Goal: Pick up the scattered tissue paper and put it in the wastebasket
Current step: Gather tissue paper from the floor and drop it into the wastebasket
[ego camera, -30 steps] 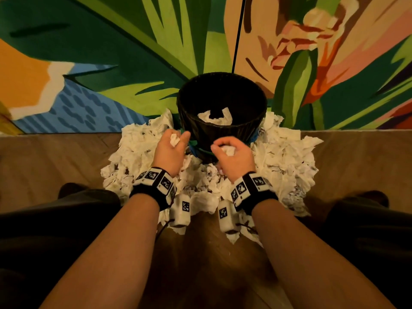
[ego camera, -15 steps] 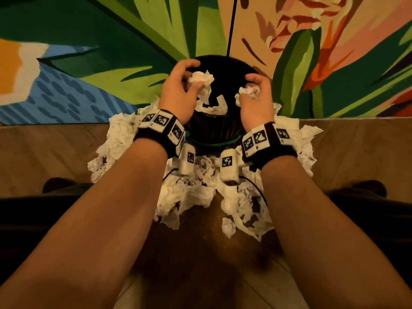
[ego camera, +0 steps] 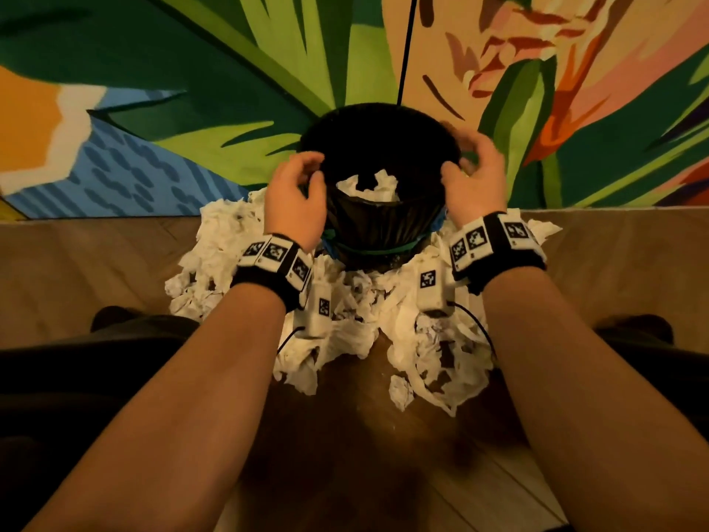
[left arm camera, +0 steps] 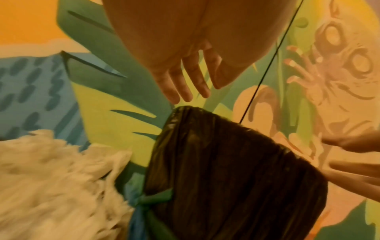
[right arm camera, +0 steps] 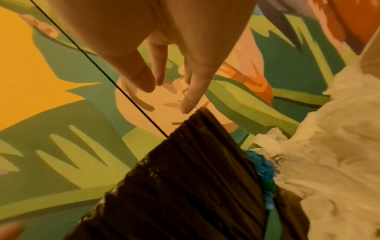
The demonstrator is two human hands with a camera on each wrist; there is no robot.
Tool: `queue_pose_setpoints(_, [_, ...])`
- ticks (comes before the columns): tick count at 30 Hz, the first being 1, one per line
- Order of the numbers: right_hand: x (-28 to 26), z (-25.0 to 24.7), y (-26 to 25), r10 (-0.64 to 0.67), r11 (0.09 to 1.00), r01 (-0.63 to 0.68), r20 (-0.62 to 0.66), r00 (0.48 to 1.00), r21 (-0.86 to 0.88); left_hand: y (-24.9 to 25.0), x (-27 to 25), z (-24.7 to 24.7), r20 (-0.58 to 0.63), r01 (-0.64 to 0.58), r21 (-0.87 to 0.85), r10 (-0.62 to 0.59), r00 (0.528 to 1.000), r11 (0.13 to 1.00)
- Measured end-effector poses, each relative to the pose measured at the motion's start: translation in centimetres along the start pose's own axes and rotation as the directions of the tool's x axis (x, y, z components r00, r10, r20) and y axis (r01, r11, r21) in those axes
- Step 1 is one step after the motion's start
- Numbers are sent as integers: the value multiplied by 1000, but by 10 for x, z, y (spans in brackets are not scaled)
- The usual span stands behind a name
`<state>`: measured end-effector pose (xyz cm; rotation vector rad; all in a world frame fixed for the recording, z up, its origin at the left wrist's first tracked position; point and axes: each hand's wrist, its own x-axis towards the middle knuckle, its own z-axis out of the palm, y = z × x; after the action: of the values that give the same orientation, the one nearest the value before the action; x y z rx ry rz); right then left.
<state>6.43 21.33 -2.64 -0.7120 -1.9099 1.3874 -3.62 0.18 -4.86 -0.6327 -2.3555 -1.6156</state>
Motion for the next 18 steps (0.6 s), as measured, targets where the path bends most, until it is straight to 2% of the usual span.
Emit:
queue_pose_setpoints(2, [-7, -12, 12, 29, 1000, -29, -119, 992, 1, -20, -15, -6, -61, 60, -6, -60, 996, 998])
queue_pose_setpoints(4, [-19, -23, 30, 106, 993, -114, -183, 977, -30, -42, -36, -10, -90, 164, 15, -162, 983, 986])
queue_pose_setpoints(6, [-36, -32, 51, 206, 970, -224, -179, 962, -92, -63, -62, -10, -51, 292, 82, -289, 956, 953])
queue_pose_setpoints(8, [-59, -34, 74, 283, 934, -301, -119, 952, -189, -76, -90, -6, 62, 353, 191, -370, 927, 916])
queue_pose_setpoints(11, [-97, -32, 106, 326, 859, -282, 32, 945, -427, -84, -127, 1, 279, 234, 417, -368, 887, 878])
queue_pose_setpoints(13, [-120, -29, 125, 383, 770, -229, 144, 912, -596, -84, -147, 6, 397, 140, 548, -404, 824, 825])
queue_pose_setpoints(15, [-138, -29, 143, 459, 682, -200, 199, 866, -703, -84, -163, 10, 470, 83, 612, -446, 761, 787])
queue_pose_setpoints(18, [-155, -31, 160, 469, 573, -120, 204, 859, -811, -82, -172, 11, 502, 84, 621, -478, 721, 779])
